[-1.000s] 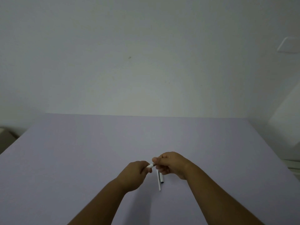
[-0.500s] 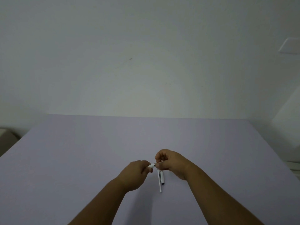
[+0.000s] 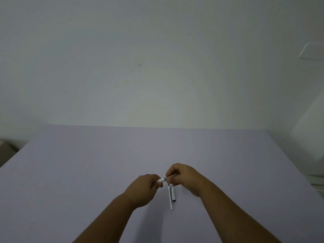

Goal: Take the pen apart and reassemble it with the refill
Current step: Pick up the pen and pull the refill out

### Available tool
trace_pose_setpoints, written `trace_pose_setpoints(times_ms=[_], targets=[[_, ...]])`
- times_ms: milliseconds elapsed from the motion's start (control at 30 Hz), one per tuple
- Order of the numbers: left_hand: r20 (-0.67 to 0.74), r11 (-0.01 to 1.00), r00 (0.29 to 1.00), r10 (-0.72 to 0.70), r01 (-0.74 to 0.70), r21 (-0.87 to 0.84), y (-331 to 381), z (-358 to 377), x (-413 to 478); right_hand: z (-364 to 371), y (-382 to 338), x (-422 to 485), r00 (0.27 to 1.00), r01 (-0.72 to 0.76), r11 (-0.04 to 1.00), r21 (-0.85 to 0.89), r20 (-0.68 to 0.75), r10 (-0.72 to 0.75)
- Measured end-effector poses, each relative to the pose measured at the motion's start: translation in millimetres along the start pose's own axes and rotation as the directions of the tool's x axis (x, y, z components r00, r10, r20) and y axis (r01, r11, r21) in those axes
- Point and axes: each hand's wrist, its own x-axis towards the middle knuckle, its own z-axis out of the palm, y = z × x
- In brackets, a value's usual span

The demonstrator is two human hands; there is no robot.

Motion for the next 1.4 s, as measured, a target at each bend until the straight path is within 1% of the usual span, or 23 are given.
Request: trace_pose_setpoints(times_ms=[33,100,167,233,300,400,433,500,567,600,667,733,833,900,967,1033,1100,1167,1267,1333,1400], targets=[[-0.003,1.0,1.0,0.0,0.0,-0.004,1,0,0,0,0,0,1.0,0.006,1.0,0.024,0.005,-0.006],[-0.005,1.0,1.0,0.001,-0.001,-0.003,2,-1,0,1,-2,-3,0.999,-0.032,0.996,0.082,0.033,0.029],[-0.002,1.0,1.0,0.002,-0.002,0.004,2,-1,0,1,-3,-3,0.998,-0.061,0.996,0.068,0.018,0.06],[0.003,1.0,1.0,0.003,-0.003,0.01,3,-1,-1,2,-2,-3,0.999,-0.03,0.999,0.032,-0.01,0.031],[0.007,1.0,1.0,0.001,-0.001,0.007,4,-1,-1,2,-1,-3,1.0,0.005,0.999,0.037,-0.002,-0.005],[0.003,1.0,1.0,-0.007,0.007,-0.004,3,-2,-2,1,-4,-6,0.998,-0.058,0.993,0.104,0.016,0.056],[0.002,1.0,1.0,-0.006,0.006,-0.002,2,-2,-2,1,-5,-7,0.997,-0.074,0.993,0.093,0.007,0.073],[0.003,1.0,1.0,-0.005,0.005,0.004,2,-1,-2,1,-3,-7,0.998,-0.054,0.997,0.055,-0.022,0.055],[-0.002,1.0,1.0,-0.01,0.01,-0.008,3,-1,-3,2,-1,-7,1.0,-0.001,0.999,0.042,-0.02,0.002],[-0.008,1.0,1.0,-0.011,0.011,-0.016,3,-1,-3,2,-2,-8,1.0,0.003,0.998,0.062,-0.01,-0.002],[-0.017,1.0,1.0,-0.009,0.008,-0.019,3,-1,-3,3,-4,-10,0.999,-0.04,0.989,0.139,0.005,0.039],[-0.018,1.0,1.0,-0.009,0.009,-0.018,3,-2,-4,4,-5,-12,0.997,-0.071,0.986,0.148,-0.015,0.074],[-0.015,0.999,1.0,-0.019,0.019,-0.036,6,-2,-5,4,-2,-12,0.999,0.0,0.991,0.132,-0.053,0.007],[-0.017,0.998,0.999,-0.027,0.026,-0.049,7,-2,-6,5,-2,-12,0.999,0.018,0.982,0.188,-0.046,-0.01],[-0.015,0.998,0.999,-0.031,0.03,-0.056,7,-2,-6,5,-5,-15,0.999,-0.033,0.963,0.268,-0.025,0.042],[-0.008,0.998,0.999,-0.031,0.03,-0.061,8,-2,-7,5,-6,-15,0.996,-0.075,0.957,0.279,-0.032,0.087],[-0.001,0.997,0.999,-0.032,0.032,-0.071,8,-2,-7,5,-5,-15,0.994,-0.036,0.949,0.312,-0.085,0.065],[-0.005,0.993,0.999,-0.047,0.046,-0.106,8,-2,-7,3,-5,-15,0.991,0.014,0.916,0.4,-0.128,0.041],[-0.011,0.976,0.998,-0.063,0.06,-0.211,5,-2,-7,0,-8,-15,0.99,0.025,0.859,0.512,-0.133,0.05],[-0.036,0.968,0.998,-0.053,0.042,-0.246,4,-2,-6,1,-10,-15,0.986,0.029,0.841,0.54,-0.154,0.065],[-0.07,0.973,0.996,-0.056,0.039,-0.227,5,-1,-5,1,-10,-14,0.979,0.044,0.837,0.545,-0.189,0.072]])
